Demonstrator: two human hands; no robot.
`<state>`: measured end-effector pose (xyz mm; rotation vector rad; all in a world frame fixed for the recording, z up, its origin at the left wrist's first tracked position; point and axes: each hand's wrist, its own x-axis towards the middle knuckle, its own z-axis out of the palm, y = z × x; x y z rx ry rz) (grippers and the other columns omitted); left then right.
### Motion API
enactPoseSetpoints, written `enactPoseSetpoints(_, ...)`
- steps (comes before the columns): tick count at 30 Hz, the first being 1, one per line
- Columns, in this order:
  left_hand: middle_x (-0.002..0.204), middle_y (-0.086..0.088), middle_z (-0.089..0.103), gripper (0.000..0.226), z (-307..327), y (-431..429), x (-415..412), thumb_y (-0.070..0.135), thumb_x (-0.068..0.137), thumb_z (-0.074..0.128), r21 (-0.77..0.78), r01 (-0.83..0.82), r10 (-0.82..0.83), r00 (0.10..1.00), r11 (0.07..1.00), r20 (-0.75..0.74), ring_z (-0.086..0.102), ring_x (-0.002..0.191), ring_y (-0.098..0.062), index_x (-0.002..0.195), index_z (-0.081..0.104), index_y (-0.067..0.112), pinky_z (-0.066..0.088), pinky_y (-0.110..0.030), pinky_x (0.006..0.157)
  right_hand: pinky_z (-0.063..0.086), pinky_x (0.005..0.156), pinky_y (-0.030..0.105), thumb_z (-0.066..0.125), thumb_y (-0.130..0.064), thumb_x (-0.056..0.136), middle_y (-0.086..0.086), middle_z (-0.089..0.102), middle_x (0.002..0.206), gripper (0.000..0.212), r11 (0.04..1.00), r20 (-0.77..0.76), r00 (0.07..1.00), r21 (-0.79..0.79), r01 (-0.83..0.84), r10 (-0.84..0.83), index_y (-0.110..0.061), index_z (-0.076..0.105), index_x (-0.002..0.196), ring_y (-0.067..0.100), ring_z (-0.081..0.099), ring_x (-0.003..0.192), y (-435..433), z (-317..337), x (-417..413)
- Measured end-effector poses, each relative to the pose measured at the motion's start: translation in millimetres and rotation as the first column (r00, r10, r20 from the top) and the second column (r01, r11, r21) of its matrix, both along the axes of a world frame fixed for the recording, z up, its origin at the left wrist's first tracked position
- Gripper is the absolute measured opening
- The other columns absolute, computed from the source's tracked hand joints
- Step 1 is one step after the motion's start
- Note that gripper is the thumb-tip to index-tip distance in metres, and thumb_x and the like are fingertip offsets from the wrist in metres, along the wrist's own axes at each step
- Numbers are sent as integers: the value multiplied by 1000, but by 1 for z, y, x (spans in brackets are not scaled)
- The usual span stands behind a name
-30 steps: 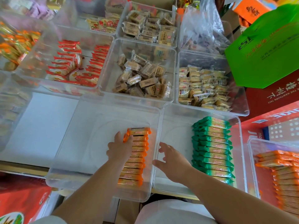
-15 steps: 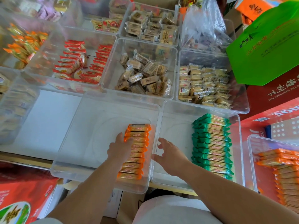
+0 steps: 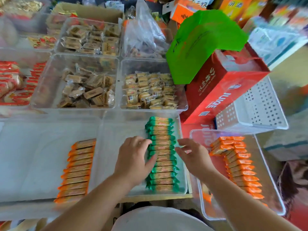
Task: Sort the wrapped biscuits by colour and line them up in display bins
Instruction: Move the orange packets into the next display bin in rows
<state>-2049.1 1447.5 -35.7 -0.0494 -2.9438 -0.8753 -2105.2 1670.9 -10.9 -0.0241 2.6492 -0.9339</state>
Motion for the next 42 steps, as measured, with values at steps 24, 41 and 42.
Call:
enactPoseSetpoints(24, 134, -8, 62, 76, -33, 210, 10, 61, 81, 68, -473, 18, 100, 969, 881, 224, 37, 140, -43, 143, 55, 19, 40, -65, 105, 45, 78, 30, 75, -32, 78, 8, 55, 110, 30, 863, 454, 824, 201, -464, 338, -17, 62, 100, 25, 58, 97, 187, -136, 12)
enactPoseSetpoints(41, 133, -4, 63, 72, -31, 216, 9, 48, 78, 79, -400, -46, 157, 955, 915, 250, 33, 142, -42, 140, 59, 17, 39, -62, 110, 45, 88, 44, 79, -36, 76, 8, 63, 109, 58, 822, -116, 911, 488, -295, 396, -19, 59, 128, 36, 56, 107, 248, -79, -95)
enactPoseSetpoints(42, 133, -4, 63, 73, -31, 216, 9, 48, 78, 79, -396, -43, 155, 954, 917, 255, 32, 143, -42, 141, 59, 17, 39, -61, 110, 43, 90, 44, 81, -43, 74, 8, 60, 112, 65, 797, -113, 904, 526, -297, 412, -20, 57, 131, 34, 55, 108, 249, -83, -96)
